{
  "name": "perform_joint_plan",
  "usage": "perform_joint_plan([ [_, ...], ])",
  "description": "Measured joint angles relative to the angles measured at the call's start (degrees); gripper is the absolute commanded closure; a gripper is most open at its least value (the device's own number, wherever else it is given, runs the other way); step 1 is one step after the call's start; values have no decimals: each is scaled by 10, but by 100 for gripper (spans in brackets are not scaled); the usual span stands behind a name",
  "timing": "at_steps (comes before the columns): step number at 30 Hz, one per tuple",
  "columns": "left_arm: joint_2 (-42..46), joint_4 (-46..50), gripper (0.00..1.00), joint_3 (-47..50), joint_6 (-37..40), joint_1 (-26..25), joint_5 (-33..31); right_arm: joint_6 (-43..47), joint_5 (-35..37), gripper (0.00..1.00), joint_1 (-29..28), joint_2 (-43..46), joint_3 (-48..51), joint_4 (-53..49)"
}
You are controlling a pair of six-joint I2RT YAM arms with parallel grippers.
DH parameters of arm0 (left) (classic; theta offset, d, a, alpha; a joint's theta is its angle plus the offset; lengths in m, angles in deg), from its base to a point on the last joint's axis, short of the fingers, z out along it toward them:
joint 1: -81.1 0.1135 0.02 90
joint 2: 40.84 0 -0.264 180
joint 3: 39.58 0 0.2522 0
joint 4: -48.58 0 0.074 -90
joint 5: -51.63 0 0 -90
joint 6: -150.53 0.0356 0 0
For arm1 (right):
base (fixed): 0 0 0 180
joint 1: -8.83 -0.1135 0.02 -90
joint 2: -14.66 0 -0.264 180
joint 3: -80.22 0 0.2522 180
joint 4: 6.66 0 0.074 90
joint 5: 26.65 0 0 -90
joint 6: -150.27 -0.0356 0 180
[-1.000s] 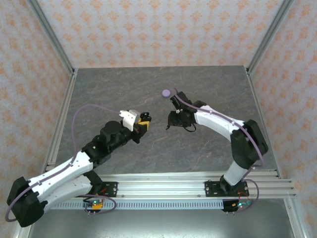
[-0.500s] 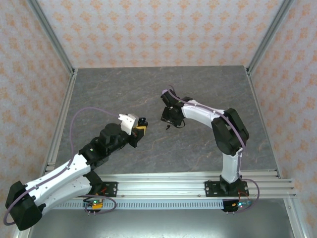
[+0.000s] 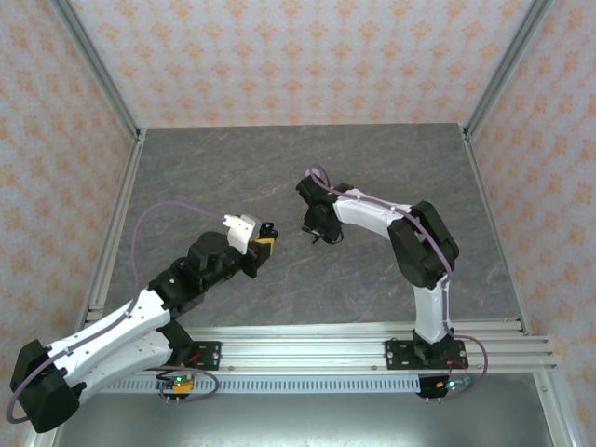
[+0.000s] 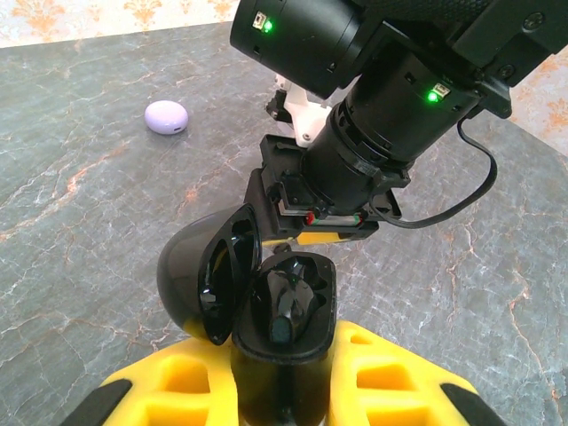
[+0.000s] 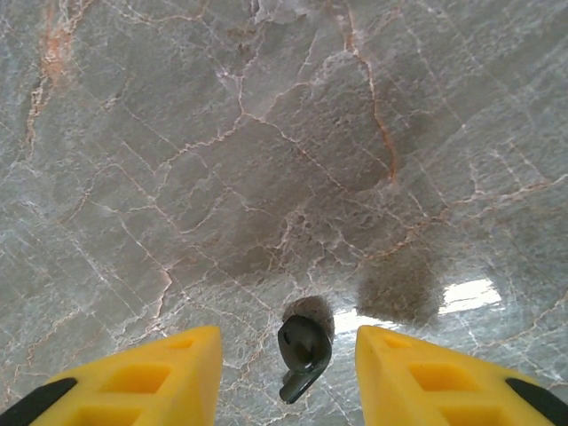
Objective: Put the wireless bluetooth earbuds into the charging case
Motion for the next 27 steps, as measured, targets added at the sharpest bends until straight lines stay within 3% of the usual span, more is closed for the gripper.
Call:
perform_joint_plan([
  [18,-3,3,84,0,0,0,0,-10,2,67,-2,-24,-13,-16],
  [27,-3,3,84,0,0,0,0,0,8,77,-3,-39,-36,-47],
])
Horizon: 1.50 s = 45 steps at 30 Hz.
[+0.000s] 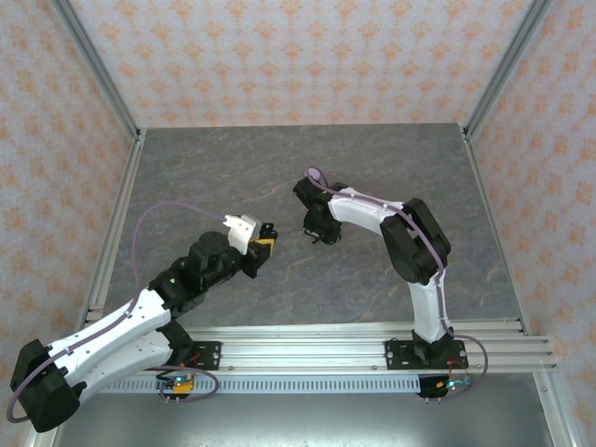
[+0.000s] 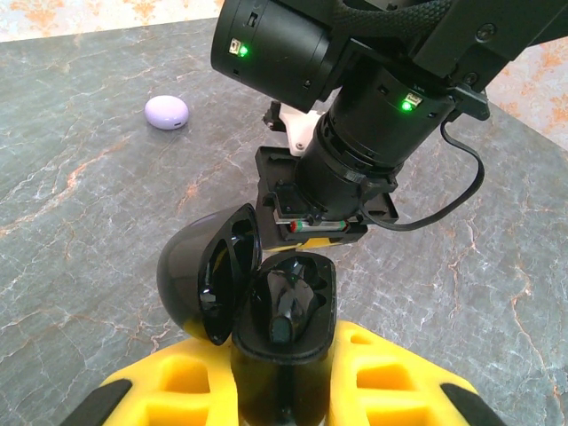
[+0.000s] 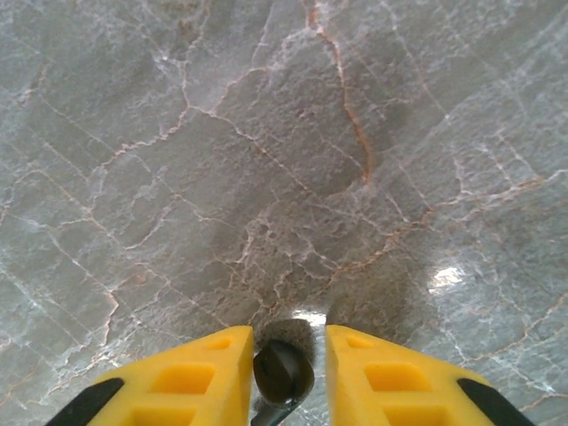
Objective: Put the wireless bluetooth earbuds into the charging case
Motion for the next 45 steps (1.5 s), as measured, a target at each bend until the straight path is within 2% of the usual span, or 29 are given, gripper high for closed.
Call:
perform_joint_plan([
  [8,0,0,84,0,0,0,0,75,0,82,-4,-27,-46,-27],
  [18,0,10,84,0,0,0,0,260,-20,80,3,-44,-79,-78],
  [24,0,16,84,0,0,0,0,354,-24,72,6,-51,-90,-116],
  [26,0,17,84,0,0,0,0,365,-25,65,5,-52,-94,-128],
  [31,0,17,84,0,0,0,0,342,-26,58,6,-55,-103,-132],
  [45,0,17,84,0,0,0,0,121,-24,58,6,-8,-20,-60],
])
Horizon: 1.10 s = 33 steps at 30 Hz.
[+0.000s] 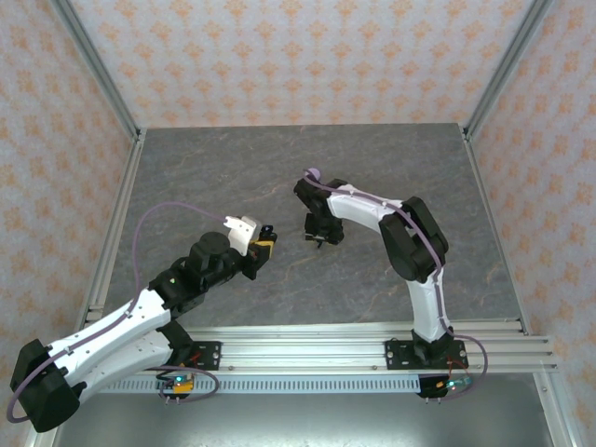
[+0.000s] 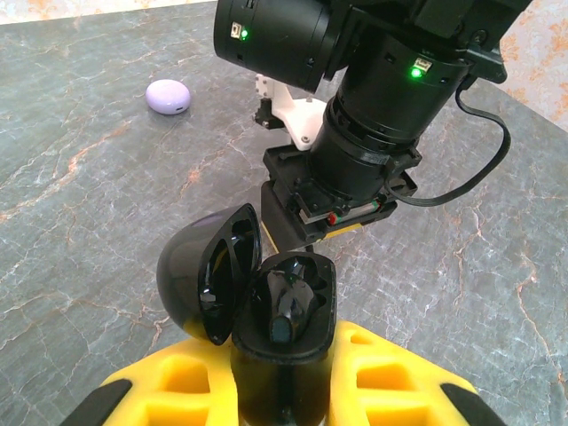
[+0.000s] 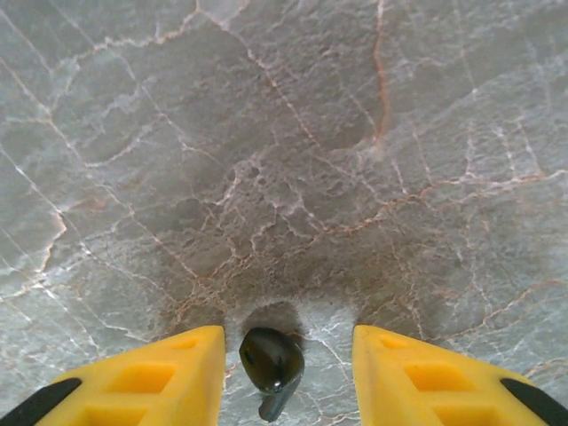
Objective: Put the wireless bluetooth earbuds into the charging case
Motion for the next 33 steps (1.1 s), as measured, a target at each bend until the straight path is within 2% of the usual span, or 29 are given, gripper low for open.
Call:
perform_joint_plan([
  [13,4,0,84,0,0,0,0,-55,5,67,0,2,4,6],
  [22,4,0,84,0,0,0,0,-60,0,79,-3,2,4,22],
  [28,-5,-1,84,0,-3,0,1,-37,-5,80,-5,2,5,33],
  [33,-56,-8,83,0,-18,0,16,-3,-16,79,-2,15,29,60],
])
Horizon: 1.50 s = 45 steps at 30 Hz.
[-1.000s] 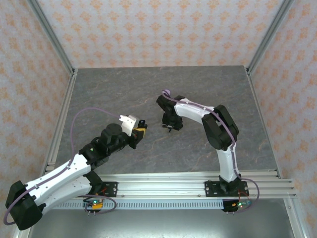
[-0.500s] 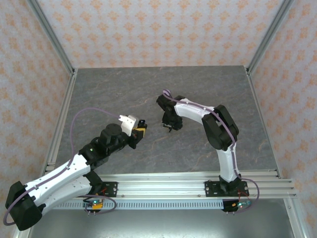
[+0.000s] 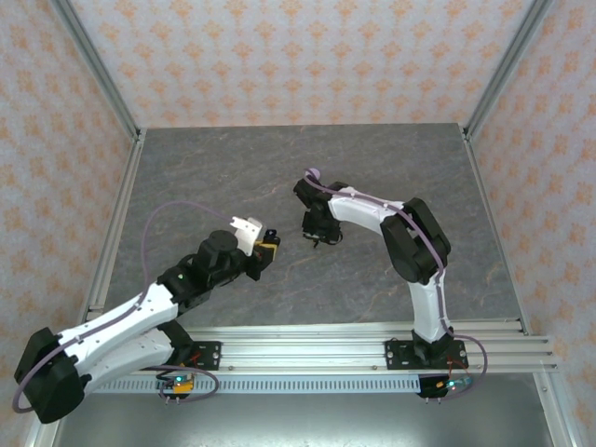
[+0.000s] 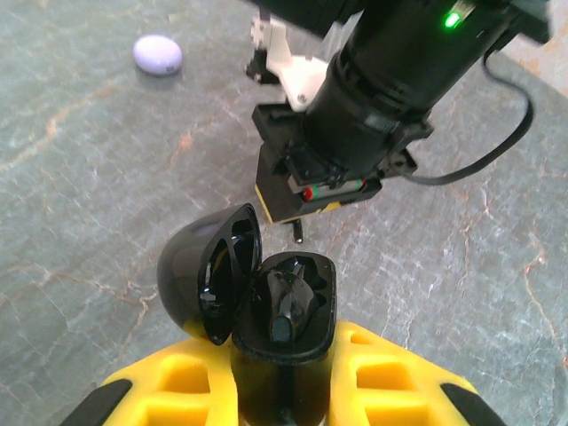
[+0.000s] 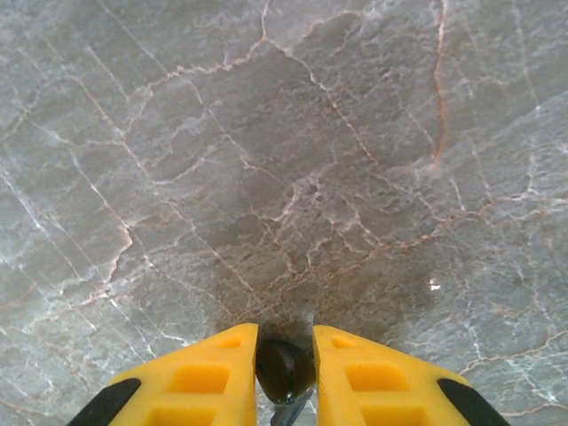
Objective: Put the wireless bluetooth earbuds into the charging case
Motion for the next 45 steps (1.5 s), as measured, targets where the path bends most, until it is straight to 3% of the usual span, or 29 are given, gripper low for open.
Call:
perform_joint_plan([
  [14,-194,-105,84,1,-39,23,95,75,-14,81,26,73,83,49],
  [27,-351,-300,84,-3,-80,31,190,128,16,83,30,262,170,127],
  [36,-394,-450,84,-11,-95,31,240,181,14,82,26,353,195,156],
  [45,-417,-524,85,-38,-112,30,271,214,15,82,3,424,212,172],
])
